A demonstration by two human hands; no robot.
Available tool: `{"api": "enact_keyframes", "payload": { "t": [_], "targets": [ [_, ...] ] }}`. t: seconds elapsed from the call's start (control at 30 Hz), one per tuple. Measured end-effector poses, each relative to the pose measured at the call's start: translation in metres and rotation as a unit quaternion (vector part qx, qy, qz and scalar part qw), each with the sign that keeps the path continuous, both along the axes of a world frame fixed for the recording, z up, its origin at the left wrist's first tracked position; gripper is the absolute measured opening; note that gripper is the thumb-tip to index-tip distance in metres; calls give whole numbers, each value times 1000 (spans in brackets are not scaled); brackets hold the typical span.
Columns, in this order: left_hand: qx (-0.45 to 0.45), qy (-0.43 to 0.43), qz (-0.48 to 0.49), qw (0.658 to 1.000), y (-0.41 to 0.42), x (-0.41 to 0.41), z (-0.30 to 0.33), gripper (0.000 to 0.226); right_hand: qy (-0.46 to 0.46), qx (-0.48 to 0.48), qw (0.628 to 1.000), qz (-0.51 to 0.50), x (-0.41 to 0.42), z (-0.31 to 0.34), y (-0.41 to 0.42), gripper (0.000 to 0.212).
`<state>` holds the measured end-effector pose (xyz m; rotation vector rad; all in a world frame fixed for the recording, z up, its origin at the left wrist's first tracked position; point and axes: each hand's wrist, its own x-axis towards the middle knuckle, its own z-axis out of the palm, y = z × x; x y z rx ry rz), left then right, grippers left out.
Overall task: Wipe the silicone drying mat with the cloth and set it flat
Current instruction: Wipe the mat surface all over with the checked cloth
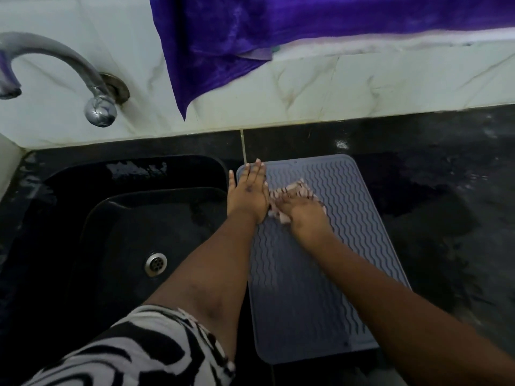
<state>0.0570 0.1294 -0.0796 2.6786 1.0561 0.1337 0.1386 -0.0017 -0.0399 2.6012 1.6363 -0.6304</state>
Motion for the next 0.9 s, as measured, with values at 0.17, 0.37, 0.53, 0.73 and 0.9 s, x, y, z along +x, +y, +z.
{"api": "enact_keyframes", "payload": {
  "t": [0.17, 0.37, 0.53, 0.73, 0.9],
  "targets": [
    [4, -18, -7, 1000, -2, -2, 4, 54, 36, 106, 993, -46, -51, 24, -81, 25],
    [8, -2, -3, 1000, -4, -2, 8, 55, 146, 318, 886, -305, 13, 89, 8, 19],
    [4, 20, 0, 1000, -4, -1, 9, 57, 57, 139, 979, -135, 11, 49, 57, 34],
    [22, 28, -6, 999, -2, -2, 7, 60, -31, -3, 999, -36, -30, -7, -11, 65],
    [34, 52, -5, 998, -6, -2, 12, 55, 33, -32, 999, -9, -90, 0, -116, 67]
  ]
}}
